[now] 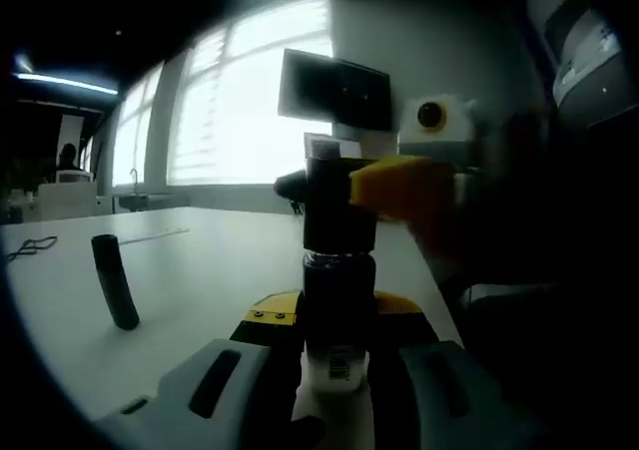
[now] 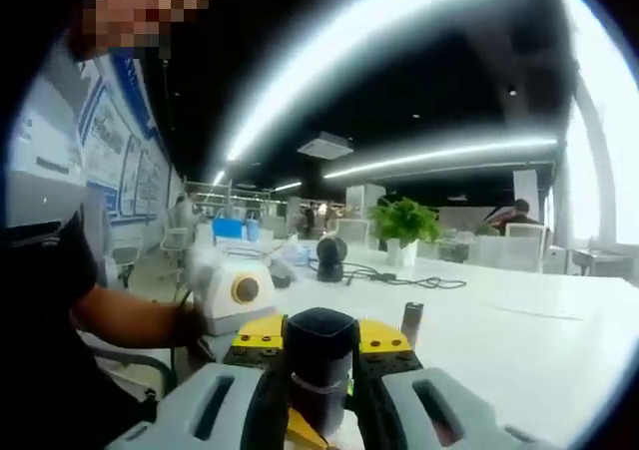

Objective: Pick up cosmetic bottle twist off cap place on table pick up cap screw tight cap place on table

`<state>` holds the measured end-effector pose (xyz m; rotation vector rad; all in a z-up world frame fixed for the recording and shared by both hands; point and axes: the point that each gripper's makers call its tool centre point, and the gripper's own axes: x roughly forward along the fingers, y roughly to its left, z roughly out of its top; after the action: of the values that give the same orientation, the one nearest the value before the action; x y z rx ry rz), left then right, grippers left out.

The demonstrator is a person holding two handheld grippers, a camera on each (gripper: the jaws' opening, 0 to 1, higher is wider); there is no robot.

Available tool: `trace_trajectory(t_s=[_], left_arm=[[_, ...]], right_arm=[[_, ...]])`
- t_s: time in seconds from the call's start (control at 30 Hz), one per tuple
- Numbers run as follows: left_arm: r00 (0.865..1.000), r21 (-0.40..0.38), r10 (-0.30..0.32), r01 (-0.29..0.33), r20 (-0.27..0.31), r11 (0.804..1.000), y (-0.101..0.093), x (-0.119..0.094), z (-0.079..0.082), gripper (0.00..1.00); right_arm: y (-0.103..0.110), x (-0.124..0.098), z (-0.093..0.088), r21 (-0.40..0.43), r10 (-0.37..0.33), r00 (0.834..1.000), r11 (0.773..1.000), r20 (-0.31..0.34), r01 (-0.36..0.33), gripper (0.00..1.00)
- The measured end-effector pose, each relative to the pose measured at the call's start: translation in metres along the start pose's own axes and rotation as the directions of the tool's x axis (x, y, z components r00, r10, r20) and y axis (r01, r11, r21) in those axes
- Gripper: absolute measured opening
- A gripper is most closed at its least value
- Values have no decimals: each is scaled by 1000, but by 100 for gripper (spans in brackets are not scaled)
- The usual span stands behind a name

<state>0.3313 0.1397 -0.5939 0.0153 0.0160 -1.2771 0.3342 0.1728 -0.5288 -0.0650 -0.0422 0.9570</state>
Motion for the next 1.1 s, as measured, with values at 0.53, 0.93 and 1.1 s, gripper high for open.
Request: trace_trajectory(t_s=[0.53, 0.93, 1.1], left_arm=[[1000, -3, -2, 2, -1, 1000, -4, 0, 0, 14], [1000, -5, -2, 2, 0, 1000, -4, 0, 0, 14], [1000, -5, -3, 3, 0, 1000, -5, 0, 0, 14]], right_arm=[[6, 3, -2, 40, 311, 950, 949, 33, -312, 17], [10, 4, -2, 17, 467, 884, 884, 23, -467, 17], [12, 4, -3, 8, 500, 866, 866, 17, -500, 17]])
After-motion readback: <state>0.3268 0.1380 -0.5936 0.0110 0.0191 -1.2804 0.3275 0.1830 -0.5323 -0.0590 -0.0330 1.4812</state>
